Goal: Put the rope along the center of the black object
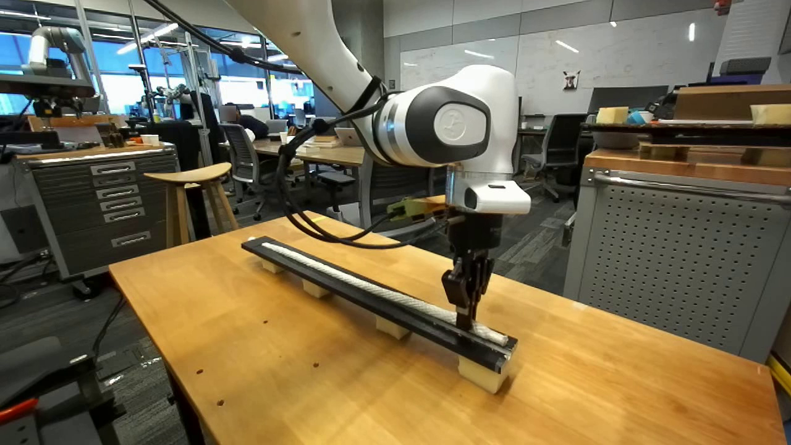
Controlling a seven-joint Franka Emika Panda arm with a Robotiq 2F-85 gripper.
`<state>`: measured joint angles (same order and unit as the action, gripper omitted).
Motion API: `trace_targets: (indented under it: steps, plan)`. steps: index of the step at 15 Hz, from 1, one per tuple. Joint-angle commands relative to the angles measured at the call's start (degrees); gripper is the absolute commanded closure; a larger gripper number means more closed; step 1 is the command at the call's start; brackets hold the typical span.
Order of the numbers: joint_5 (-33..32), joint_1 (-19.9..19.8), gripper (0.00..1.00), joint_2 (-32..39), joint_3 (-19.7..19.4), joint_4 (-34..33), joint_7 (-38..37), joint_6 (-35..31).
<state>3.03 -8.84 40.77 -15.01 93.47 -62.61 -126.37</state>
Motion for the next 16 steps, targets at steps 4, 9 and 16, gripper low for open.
trace_targets:
  steps: [4,9,16]
  plan:
    - [-1.21,0.98,0.97,1.23,-1.63,-0.89,-2.61,-0.69]
    - [-1.49,1.12,0.97,1.6,-1.87,-1.18,-3.93,-0.77]
    - [-3.29,3.4,0.71,2.06,-2.18,-1.26,-7.84,-0.23]
